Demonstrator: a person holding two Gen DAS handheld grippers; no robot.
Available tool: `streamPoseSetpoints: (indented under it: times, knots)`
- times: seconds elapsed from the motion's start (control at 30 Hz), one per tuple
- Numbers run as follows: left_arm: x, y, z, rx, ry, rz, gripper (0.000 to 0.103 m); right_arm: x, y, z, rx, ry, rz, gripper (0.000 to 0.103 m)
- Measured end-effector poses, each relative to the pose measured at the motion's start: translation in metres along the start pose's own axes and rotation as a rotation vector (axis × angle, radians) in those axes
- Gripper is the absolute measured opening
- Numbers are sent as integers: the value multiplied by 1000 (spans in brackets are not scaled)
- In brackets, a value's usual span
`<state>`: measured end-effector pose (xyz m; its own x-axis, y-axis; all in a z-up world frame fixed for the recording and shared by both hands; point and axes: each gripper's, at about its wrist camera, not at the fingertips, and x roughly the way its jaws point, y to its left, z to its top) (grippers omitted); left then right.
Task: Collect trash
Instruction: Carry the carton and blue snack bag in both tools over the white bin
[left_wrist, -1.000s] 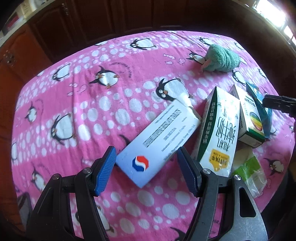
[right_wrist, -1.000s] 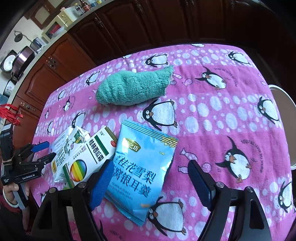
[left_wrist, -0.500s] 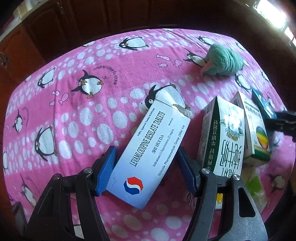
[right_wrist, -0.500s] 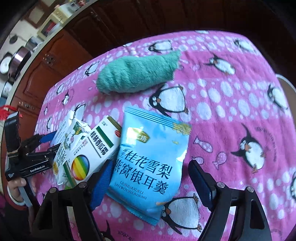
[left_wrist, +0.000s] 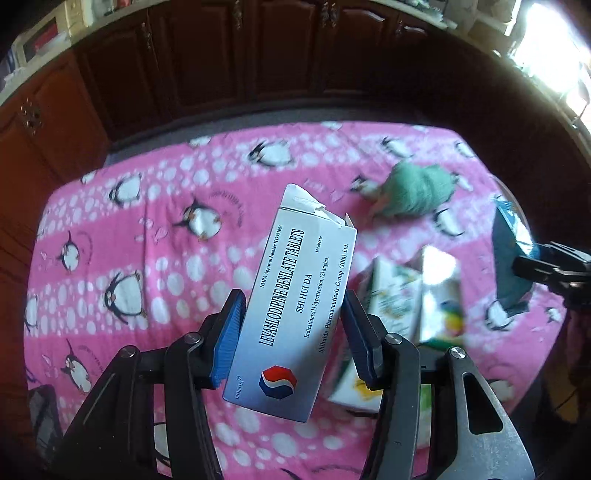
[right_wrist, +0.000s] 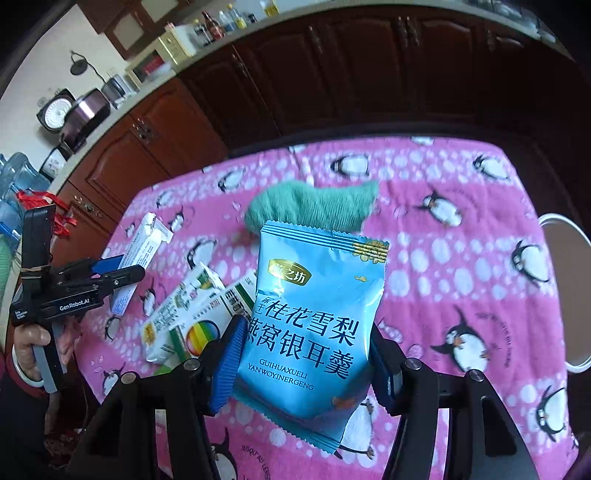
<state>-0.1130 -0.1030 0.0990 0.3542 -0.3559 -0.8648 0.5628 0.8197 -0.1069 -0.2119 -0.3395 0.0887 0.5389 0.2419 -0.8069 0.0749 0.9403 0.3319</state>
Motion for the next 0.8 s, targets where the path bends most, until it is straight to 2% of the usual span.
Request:
streamPoseSetpoints:
  times: [0.2,0.4,0.8]
  knots:
    - [-16,-49,16,50,-48,-55,51,-23,-15,1,11,-46,-20,59]
    - [-13,-103,33,95,-59,-103,51,-44,-34,0,26,-86,-56,59]
    - [9,-203,59,193,-64,-150,51,-91,-108,-9,128,-157,-152,59]
